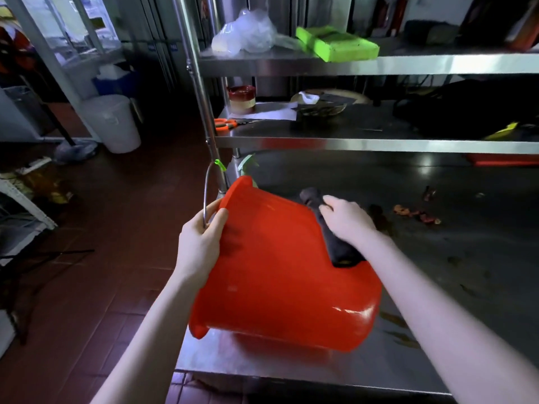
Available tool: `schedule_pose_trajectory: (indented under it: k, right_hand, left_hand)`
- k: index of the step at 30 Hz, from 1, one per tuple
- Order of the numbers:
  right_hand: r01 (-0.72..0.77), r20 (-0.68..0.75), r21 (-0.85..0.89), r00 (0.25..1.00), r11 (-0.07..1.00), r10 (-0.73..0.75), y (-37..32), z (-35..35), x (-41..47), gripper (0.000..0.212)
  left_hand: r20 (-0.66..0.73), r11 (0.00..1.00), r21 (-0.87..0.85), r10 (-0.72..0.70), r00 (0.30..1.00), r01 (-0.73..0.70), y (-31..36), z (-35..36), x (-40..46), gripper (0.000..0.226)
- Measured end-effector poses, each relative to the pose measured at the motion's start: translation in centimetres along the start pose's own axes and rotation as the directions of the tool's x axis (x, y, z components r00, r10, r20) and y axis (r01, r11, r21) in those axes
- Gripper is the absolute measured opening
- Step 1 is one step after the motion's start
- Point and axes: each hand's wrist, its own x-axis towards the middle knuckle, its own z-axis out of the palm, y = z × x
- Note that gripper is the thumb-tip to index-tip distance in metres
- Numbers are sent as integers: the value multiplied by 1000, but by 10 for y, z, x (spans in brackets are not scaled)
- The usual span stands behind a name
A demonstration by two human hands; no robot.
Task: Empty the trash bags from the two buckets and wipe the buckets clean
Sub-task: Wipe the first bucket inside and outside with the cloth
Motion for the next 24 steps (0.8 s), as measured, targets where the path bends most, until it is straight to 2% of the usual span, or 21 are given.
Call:
schedule_pose_trajectory:
  k: [2, 4, 6, 8, 10, 11, 12, 14, 16, 18, 20, 22, 24]
  right_hand:
    - [235, -179, -79, 953, 969, -246, 1, 13, -45, 33]
    - [413, -194, -174, 876, 894, -442, 8, 21, -100, 44]
    - [496, -183, -231, 822, 837, -538, 31, 31, -131, 50]
    - [440, -265, -164, 843, 883, -469, 52, 30, -132, 50]
    - [295, -336, -7, 899, 955, -281, 60, 19, -110, 47]
    - [200, -322, 60, 931, 978, -171, 61, 12, -91, 44]
    - [107, -267, 93, 960, 990, -79, 64, 7, -67, 41]
    - [-84, -55, 71, 995, 994, 88, 59, -2, -18, 38]
    - [-89, 83, -5, 993, 996, 89, 35, -9, 15, 36]
    - [16, 89, -55, 996, 998, -11, -2, -7, 24, 32]
    - [222, -92, -118, 968, 968, -233, -45, 2, 9, 28]
    - [423, -276, -144, 851, 895, -447, -85, 13, -26, 33]
    - [551, -382, -160, 730, 819, -567, -106, 30, -55, 34]
  left_hand:
    - [0, 1000, -1, -15, 1000, 15, 4, 3, 9, 20]
    - [9, 1000, -5, -24, 1000, 25, 8, 7, 17, 20]
    - [35, 999, -23, -29, 999, 30, 9, 10, 23, 19]
    - [51, 998, -51, -28, 998, 31, 7, 9, 25, 18]
    - [58, 998, -58, -24, 998, 28, 2, 7, 23, 19]
    - [62, 998, -62, -20, 998, 24, 1, 6, 20, 20]
    - [65, 997, -70, -22, 998, 26, -1, 5, 18, 22]
    - [65, 996, -85, -27, 997, 33, -3, 2, 13, 23]
    - [55, 996, -80, -24, 998, 28, -7, 0, 10, 25]
    - [45, 996, -83, -20, 999, 24, -9, -3, 8, 28]
    - [37, 995, -98, -31, 999, 34, -9, -4, 8, 30]
    - [41, 992, -117, -44, 998, 48, -7, -4, 8, 32]
    - [61, 986, -157, -54, 997, 63, -5, -4, 9, 33]
